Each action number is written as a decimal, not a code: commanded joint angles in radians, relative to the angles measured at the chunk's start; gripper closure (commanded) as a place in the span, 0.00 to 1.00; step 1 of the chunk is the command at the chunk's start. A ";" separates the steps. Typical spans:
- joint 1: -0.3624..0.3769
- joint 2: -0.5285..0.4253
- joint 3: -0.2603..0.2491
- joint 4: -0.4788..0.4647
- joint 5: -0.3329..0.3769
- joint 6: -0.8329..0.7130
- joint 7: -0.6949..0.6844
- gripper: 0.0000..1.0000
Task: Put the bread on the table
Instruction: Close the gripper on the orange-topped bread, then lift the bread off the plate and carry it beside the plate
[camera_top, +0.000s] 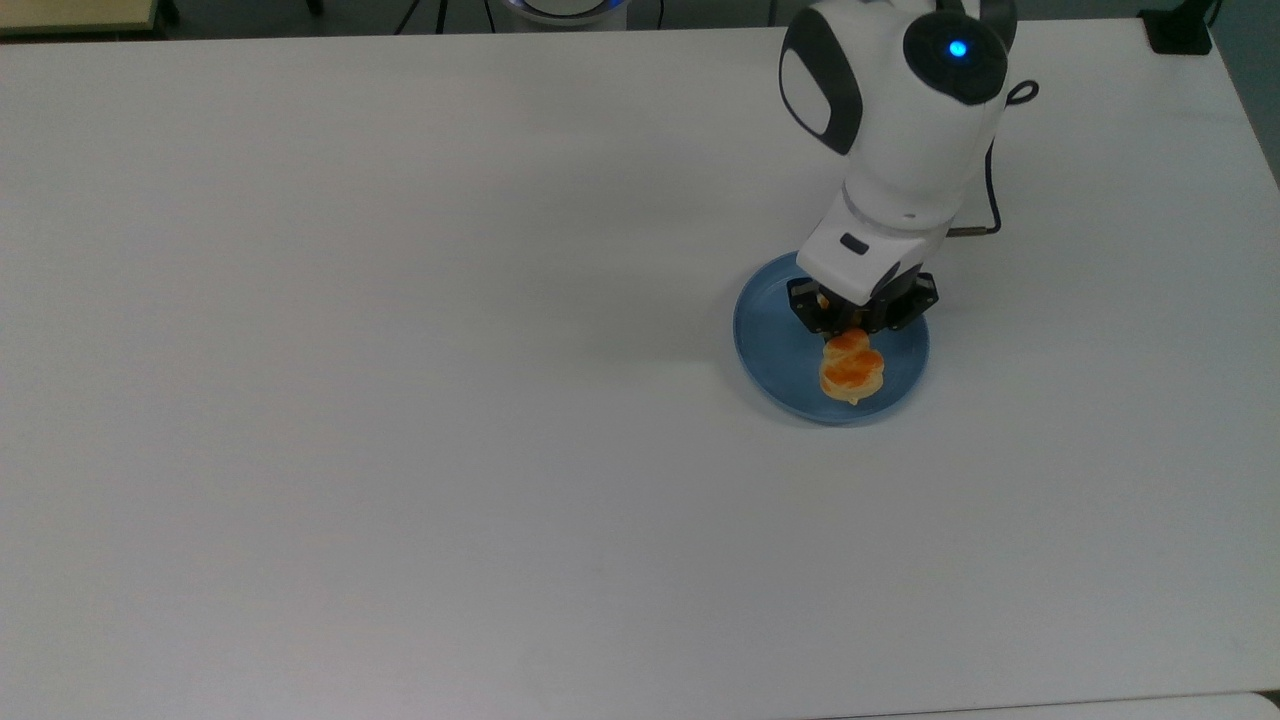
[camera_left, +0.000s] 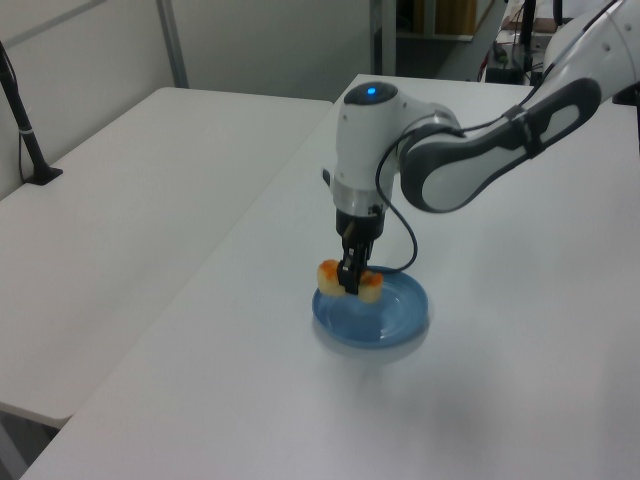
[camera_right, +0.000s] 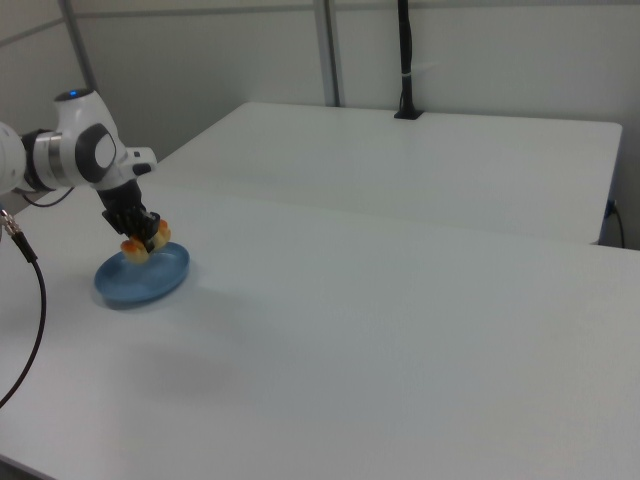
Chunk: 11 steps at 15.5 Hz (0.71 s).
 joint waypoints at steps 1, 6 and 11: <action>0.003 -0.112 -0.019 -0.072 -0.012 -0.101 -0.023 0.80; -0.080 -0.403 -0.017 -0.571 -0.081 -0.013 -0.229 0.80; -0.239 -0.454 -0.016 -0.767 -0.175 0.138 -0.233 0.80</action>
